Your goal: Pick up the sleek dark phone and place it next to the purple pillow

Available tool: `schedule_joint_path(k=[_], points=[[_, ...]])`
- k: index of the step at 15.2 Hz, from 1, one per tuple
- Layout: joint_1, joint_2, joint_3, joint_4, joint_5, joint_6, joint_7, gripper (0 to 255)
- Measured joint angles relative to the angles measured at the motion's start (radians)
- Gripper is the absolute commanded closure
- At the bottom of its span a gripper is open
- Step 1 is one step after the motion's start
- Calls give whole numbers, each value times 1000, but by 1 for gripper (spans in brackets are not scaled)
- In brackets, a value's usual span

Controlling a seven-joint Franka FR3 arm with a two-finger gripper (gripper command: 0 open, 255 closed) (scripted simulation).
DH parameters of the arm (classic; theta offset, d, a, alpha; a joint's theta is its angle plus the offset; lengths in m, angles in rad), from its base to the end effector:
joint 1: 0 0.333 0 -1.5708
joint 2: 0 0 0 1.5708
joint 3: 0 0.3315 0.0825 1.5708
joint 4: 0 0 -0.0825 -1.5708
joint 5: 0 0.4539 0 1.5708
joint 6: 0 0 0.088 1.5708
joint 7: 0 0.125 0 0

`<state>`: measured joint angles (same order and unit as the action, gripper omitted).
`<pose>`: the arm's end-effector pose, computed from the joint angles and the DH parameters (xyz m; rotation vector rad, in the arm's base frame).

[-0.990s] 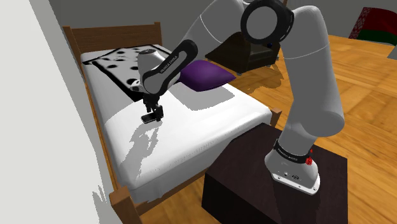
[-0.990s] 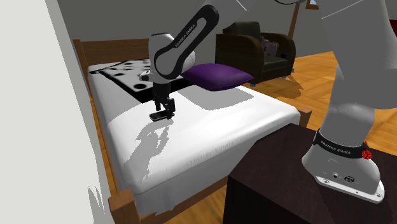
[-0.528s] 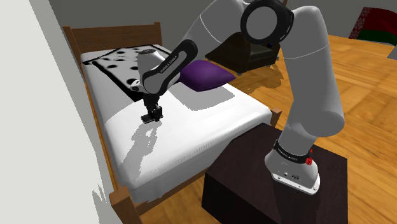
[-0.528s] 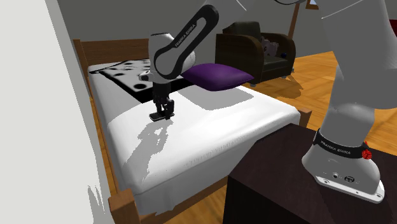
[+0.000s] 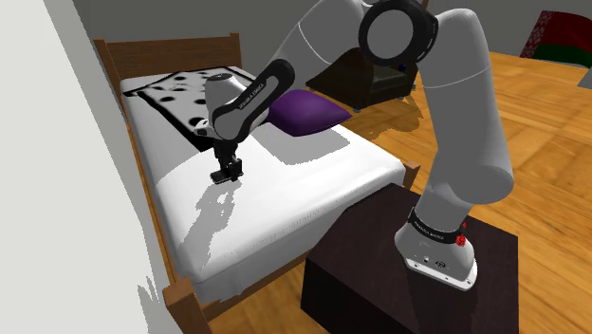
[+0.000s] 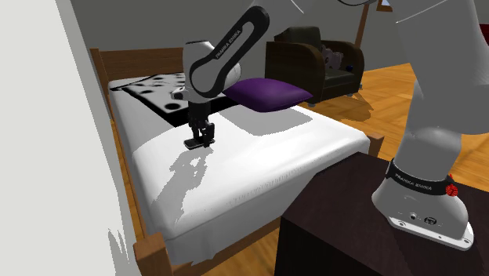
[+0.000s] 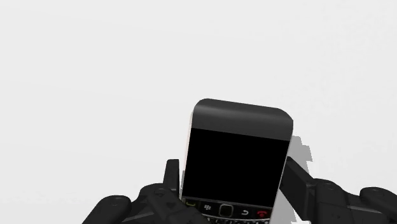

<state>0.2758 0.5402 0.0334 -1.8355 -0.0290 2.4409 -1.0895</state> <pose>0.6780 0.2153 0.1861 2.3659 2.0232 0.0931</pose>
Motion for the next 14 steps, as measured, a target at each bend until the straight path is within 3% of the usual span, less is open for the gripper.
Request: schedule_joint_path(k=[14], points=[[-3,-104,4,15,6,-121,-5,255]])
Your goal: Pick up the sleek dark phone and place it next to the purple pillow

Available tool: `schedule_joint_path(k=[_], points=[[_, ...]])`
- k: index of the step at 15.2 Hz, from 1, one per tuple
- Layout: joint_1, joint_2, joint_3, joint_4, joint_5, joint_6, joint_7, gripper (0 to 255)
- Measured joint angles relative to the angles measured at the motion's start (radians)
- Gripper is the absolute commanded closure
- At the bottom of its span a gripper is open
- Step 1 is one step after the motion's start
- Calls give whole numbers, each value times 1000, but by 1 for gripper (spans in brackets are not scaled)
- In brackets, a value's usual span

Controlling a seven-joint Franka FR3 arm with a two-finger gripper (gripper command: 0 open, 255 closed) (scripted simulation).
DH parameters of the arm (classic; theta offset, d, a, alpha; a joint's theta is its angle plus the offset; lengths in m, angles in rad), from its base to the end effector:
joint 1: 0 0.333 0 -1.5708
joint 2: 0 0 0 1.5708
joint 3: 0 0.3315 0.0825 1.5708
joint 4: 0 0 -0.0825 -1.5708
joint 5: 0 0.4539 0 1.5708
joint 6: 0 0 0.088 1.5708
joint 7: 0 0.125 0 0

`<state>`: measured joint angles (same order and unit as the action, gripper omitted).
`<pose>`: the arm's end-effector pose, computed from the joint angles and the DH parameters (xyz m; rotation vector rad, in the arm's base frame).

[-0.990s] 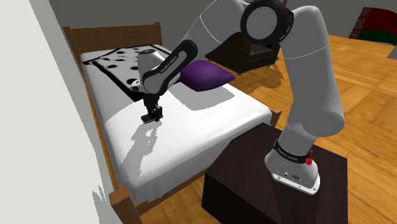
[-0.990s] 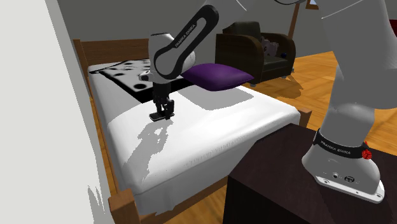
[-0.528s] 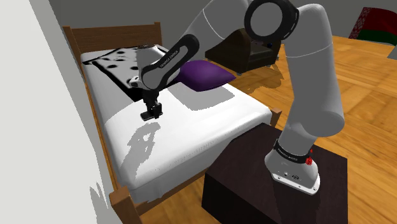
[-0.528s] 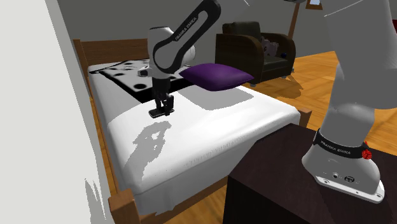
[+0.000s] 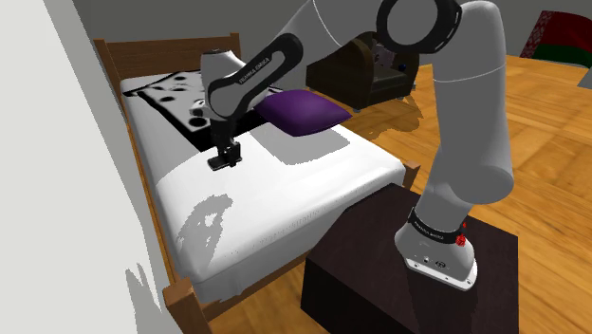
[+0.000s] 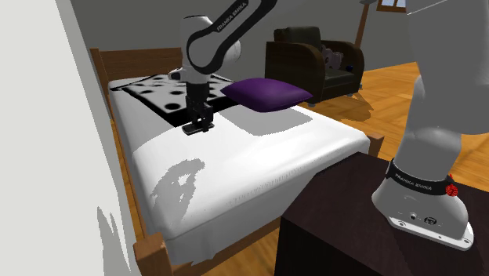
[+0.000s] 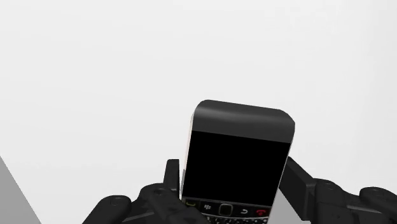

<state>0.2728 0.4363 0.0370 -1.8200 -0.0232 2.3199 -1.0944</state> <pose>0.6809 0.2158 0.2561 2.3661 2.0245 0.0909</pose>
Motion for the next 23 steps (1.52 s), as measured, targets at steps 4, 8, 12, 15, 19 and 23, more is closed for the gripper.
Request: schedule_joint_path(k=[4,8,12,15,19,23], points=[[-1,-25,1,16,1,-42,-1,255],[0,-48,2,39,3,-87,0,255],[-1,-73,2,61,4,-134,-3,255],[-2,-91,2,75,5,-166,-4,255],[-1,-112,3,98,6,-211,-4,255],[-1,-128,4,133,7,-262,-4,255]])
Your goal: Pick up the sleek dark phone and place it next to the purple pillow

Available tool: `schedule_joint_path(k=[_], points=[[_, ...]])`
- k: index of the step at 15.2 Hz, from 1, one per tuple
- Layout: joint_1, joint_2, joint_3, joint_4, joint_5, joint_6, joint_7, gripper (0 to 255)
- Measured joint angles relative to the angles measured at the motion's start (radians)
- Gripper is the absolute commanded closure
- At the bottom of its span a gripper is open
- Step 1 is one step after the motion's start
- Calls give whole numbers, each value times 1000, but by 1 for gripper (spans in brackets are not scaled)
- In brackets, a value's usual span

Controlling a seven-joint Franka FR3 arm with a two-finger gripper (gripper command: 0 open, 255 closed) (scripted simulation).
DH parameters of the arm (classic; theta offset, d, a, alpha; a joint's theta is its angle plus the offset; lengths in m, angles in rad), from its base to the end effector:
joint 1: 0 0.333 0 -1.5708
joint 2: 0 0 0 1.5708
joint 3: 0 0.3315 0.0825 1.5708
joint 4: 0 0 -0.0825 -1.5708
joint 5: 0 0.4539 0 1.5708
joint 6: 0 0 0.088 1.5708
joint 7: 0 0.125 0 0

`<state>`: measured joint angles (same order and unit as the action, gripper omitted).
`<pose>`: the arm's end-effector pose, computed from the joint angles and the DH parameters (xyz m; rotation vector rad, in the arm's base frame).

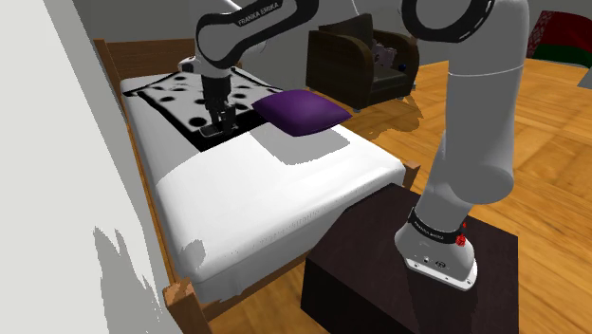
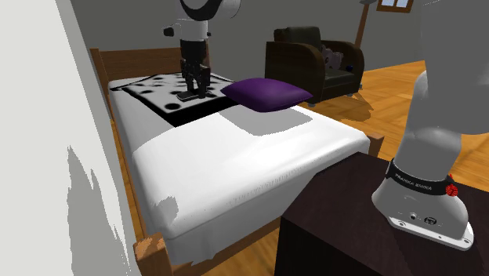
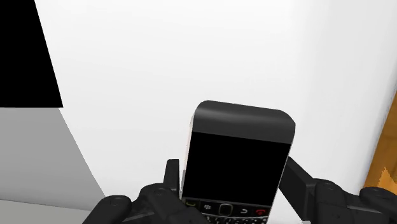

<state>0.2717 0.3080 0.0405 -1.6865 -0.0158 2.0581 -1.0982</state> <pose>0.6886 0.2189 0.3935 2.3665 2.0240 0.0907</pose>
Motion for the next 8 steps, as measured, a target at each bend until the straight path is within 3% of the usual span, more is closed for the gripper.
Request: schedule_joint_path(k=[8], points=[[-73,-132,-38,-169,21,36,-117,255]])
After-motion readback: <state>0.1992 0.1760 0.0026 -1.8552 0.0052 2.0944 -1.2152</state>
